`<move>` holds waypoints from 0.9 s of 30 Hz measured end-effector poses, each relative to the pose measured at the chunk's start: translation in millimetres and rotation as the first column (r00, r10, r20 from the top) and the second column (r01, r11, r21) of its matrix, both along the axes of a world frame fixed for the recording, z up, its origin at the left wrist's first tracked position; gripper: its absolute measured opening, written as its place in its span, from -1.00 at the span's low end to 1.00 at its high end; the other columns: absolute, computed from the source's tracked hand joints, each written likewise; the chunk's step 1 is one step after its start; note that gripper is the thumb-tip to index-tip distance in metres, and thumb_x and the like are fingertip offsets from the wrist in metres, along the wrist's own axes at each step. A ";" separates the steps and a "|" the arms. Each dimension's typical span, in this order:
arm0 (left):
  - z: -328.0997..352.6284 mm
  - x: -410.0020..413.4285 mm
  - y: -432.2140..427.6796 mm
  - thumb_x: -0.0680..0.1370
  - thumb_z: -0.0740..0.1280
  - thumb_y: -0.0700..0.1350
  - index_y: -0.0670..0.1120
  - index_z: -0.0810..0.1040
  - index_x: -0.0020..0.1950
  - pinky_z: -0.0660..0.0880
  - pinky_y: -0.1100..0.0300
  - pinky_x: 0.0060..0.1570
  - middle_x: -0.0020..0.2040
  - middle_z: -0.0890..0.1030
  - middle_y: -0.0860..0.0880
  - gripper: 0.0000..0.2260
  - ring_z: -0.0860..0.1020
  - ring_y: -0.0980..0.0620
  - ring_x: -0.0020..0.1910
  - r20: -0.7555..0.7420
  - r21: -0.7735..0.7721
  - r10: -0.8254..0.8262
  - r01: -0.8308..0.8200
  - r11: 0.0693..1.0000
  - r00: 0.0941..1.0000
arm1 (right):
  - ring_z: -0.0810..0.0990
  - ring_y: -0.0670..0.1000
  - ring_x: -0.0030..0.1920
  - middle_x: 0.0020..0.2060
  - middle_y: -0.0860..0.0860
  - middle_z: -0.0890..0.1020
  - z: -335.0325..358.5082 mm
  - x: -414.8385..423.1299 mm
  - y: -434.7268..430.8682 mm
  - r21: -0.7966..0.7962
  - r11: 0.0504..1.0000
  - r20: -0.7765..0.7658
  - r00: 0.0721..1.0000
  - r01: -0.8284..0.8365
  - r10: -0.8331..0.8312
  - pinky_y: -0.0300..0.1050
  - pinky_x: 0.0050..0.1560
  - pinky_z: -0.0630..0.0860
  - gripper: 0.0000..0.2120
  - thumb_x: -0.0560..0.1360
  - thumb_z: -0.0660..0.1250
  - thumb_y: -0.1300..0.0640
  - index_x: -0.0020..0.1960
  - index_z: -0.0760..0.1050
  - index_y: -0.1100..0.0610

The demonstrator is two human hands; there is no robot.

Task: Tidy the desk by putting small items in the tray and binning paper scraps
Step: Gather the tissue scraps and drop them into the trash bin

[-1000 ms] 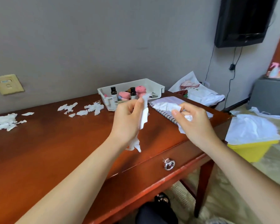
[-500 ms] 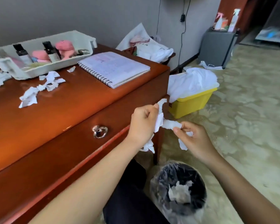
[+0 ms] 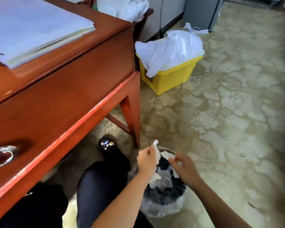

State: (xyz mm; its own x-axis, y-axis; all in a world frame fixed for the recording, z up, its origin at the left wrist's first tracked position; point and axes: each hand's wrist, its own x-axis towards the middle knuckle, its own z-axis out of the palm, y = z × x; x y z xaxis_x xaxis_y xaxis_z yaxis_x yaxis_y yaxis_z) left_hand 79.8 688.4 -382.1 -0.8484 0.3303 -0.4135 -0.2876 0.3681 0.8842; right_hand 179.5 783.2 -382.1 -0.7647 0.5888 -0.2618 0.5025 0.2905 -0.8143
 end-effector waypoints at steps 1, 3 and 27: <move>-7.5 1.4 2.9 0.59 0.18 -0.06 -0.16 0.20 -0.49 0.24 0.12 -0.42 -0.58 0.27 -0.02 -0.54 0.25 0.04 -0.55 0.011 -0.041 0.005 -0.005 0.999 1.000 | 0.23 -0.08 -0.41 -0.47 -0.05 0.23 -9.8 -1.5 1.7 -0.016 1.000 0.034 0.999 0.000 0.000 -0.16 -0.32 0.18 -0.60 0.51 0.30 0.18 -0.40 0.17 0.09; -15.9 2.3 7.9 0.62 0.16 -0.12 -0.18 0.16 -0.47 0.19 0.26 -0.52 -0.66 0.24 0.05 -0.54 0.26 0.11 -0.63 0.041 -0.072 0.006 -0.003 0.997 0.999 | 0.21 -0.06 -0.41 -0.47 -0.04 0.20 -27.7 -5.5 3.4 -0.056 0.998 0.119 0.993 0.008 -0.001 -0.17 -0.33 0.17 -0.58 0.52 0.28 0.18 -0.40 0.13 0.09; -45.7 -11.1 8.3 0.67 0.00 -0.03 -0.08 0.17 0.51 0.26 -0.07 0.40 0.42 0.36 -0.11 -0.59 0.37 -0.14 0.37 0.399 -0.467 -0.571 0.695 0.547 0.717 | 0.48 0.14 0.27 0.31 0.16 0.48 -56.0 -32.7 12.4 -0.201 0.970 0.485 0.846 -0.140 0.223 0.00 0.25 0.44 -0.62 0.61 0.13 0.13 0.39 0.35 0.22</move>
State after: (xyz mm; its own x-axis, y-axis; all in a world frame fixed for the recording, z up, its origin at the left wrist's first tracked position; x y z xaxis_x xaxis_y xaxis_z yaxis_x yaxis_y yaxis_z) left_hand 68.7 696.7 -427.8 -0.3990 0.4120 -0.8192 0.0925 0.9069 0.4110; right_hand 146.8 795.5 -438.0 -0.5943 0.3738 -0.7121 0.8036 0.3103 -0.5079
